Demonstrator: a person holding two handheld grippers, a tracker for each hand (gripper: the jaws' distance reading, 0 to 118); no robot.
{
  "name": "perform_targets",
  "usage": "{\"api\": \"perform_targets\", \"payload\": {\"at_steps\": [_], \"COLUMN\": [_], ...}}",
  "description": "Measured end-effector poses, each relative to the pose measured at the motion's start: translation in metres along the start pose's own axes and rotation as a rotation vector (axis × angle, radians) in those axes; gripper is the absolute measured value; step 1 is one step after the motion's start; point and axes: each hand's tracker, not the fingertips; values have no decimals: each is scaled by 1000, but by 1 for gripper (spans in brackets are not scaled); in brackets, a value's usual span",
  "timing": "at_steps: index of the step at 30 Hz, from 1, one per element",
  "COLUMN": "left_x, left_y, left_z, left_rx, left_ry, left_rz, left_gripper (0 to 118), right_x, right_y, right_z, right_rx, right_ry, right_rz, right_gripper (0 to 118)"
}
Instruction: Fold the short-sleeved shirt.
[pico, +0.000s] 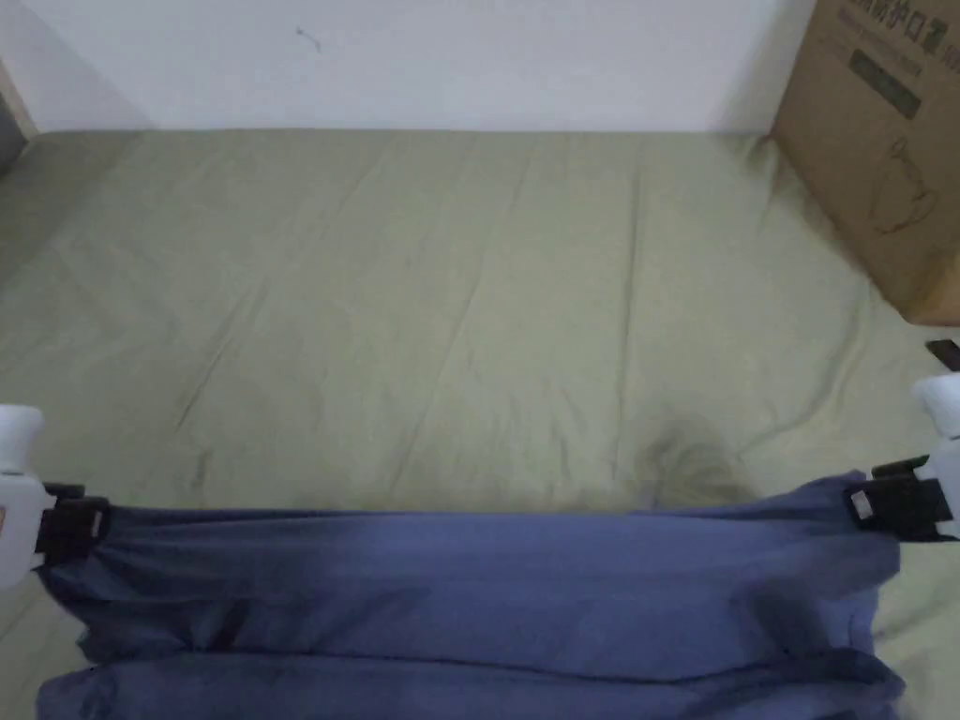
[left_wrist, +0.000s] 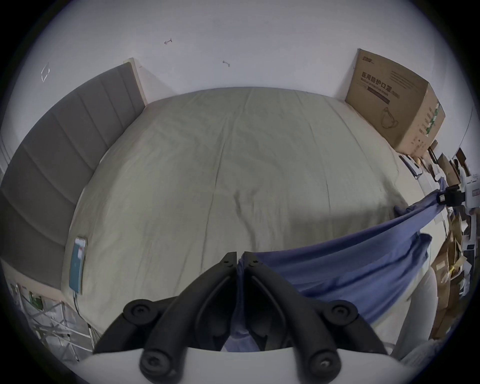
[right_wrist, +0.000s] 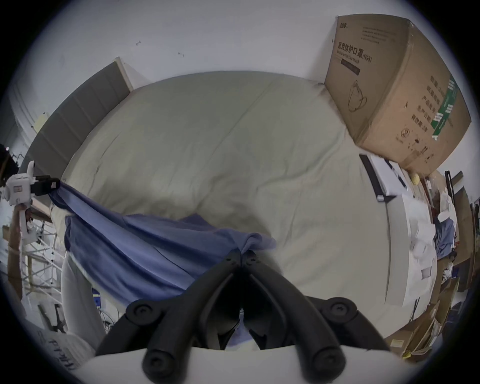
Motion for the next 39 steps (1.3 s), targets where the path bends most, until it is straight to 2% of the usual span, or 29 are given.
{"api": "perform_targets", "payload": {"at_steps": [9, 13, 15, 16, 18, 19, 20, 21, 22, 25, 26, 27, 28, 30, 31, 32, 33, 34, 35, 39], "left_x": [-2, -5, -8, -9, -11, -12, -13, -15, -20, -24, -28, -27, -29, -30, -29, -30, -31, -31, -31, -38], "left_y": [-114, -140, -142, -141, -139, -139, -139, -141, -143, -147, -149, -152, -154, -160, -163, -166, -171, -174, -177, -187], "left_z": [-13, -21, -23, -24, -27, -28, -26, -23, -16, 4, 10, 19, 24, 37, 43, 46, 50, 51, 51, 51], "left_rx": [-155, -178, -148, -133, -136, -136, -139, -132, -120, -78, -73, -62, -52, -40, -18, 0, 23, 36, 35, 53], "left_ry": [-14, -35, -36, -26, 12, 52, 86, 78, 65, -16, -26, -36, -44, -91, -119, -139, -163, -187, -203, -255], "left_rz": [123, 184, 203, 211, 200, 181, 164, 162, 170, 274, 310, 344, 366, 413, 439, 459, 493, 520, 534, 618], "left_gripper": [1, 2, 5, 17, 55, 85, 100, 105, 105, 105, 105, 105, 105, 101, 90, 71, 46, 13, 2, 0], "right_x": [-17, -12, -10, -9, -9, -9, -10, -14, -21, -35, -41, -46, -50, -62, -69, -78, -88, -99, -110, -157], "right_y": [-103, -129, -132, -131, -129, -129, -129, -128, -126, -123, -121, -116, -112, -99, -94, -89, -84, -80, -77, -71], "right_z": [-32, -51, -54, -55, -51, -49, -46, -39, -31, -11, -1, 9, 17, 34, 38, 41, 43, 45, 45, 34], "right_rx": [-171, -192, -158, -148, -130, -128, -122, -116, -115, -77, -40, -2, 24, 113, 153, 184, 226, 287, 319, 397], "right_ry": [14, 22, 25, 29, 40, 44, 54, 62, 56, -36, -45, -11, 21, 91, 109, 124, 127, 113, 117, 190], "right_rz": [-1, -56, -94, -128, -155, -151, -150, -140, -123, -55, -59, -71, -83, -103, -98, -89, -77, -61, -39, 33], "right_gripper": [0, 0, 0, 2, 20, 39, 56, 72, 83, 77, 77, 76, 71, 55, 39, 28, 18, 7, 1, 0]}}
